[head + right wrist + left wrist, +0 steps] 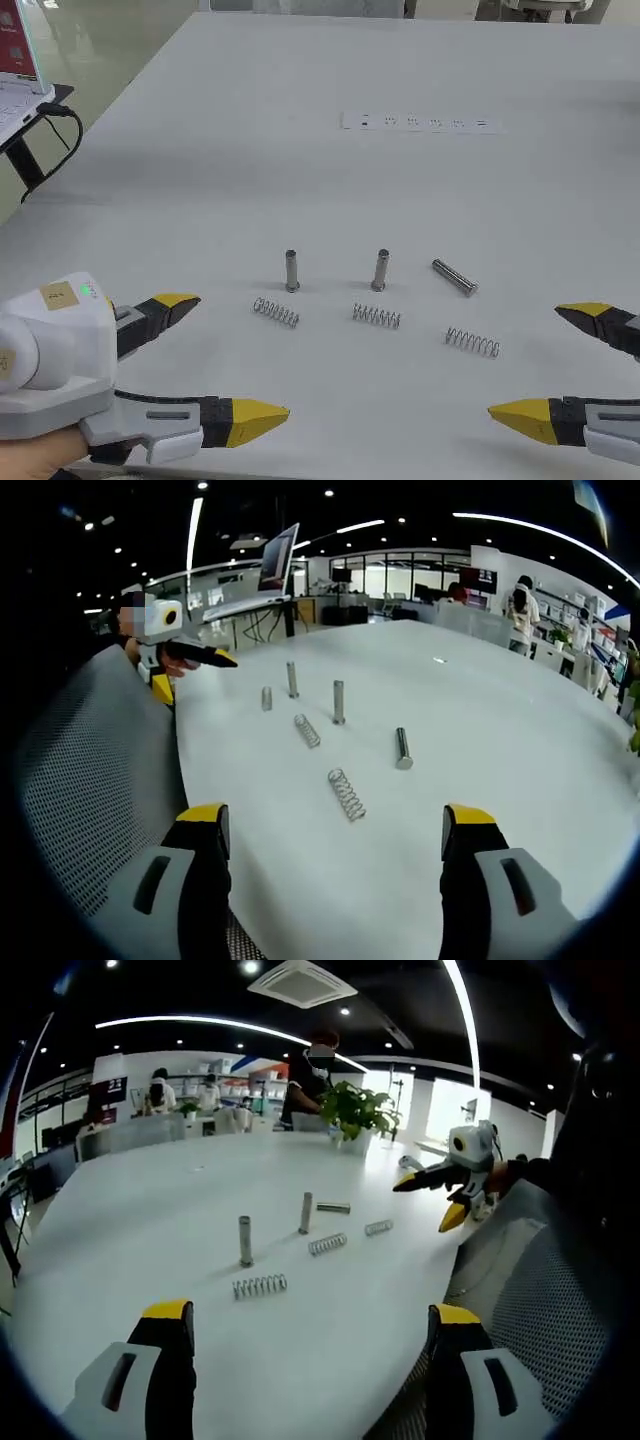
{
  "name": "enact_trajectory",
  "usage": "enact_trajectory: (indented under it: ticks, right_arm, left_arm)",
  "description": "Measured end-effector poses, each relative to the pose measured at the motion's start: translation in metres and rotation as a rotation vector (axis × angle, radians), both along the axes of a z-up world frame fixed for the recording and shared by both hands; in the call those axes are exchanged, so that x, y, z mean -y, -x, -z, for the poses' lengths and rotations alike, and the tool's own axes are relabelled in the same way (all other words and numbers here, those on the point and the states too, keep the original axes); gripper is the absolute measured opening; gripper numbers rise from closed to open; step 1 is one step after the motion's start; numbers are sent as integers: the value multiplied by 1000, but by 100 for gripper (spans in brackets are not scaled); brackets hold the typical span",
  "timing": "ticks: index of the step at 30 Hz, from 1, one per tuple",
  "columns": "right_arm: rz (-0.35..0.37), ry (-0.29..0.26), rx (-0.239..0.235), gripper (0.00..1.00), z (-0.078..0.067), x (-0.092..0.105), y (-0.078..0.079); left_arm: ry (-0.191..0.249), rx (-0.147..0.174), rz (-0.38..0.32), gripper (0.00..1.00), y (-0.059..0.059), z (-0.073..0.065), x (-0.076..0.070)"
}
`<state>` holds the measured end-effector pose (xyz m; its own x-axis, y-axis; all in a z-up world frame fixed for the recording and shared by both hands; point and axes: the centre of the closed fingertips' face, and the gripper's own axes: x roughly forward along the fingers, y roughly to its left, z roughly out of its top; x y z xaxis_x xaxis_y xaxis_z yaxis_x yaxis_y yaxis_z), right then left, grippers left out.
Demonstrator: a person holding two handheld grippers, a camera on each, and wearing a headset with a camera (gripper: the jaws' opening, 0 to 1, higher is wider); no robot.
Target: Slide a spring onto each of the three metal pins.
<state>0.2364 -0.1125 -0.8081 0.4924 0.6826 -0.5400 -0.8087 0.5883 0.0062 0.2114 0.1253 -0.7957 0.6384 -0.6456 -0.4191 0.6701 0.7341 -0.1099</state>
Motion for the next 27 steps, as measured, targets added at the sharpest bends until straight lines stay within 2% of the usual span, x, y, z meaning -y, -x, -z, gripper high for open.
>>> enact_trajectory:
  ticks: [27]
  right_arm:
    - [44,2,-7,86,4,9,8]
  left_arm:
    - [-8,-13,35,93,3,4,5]
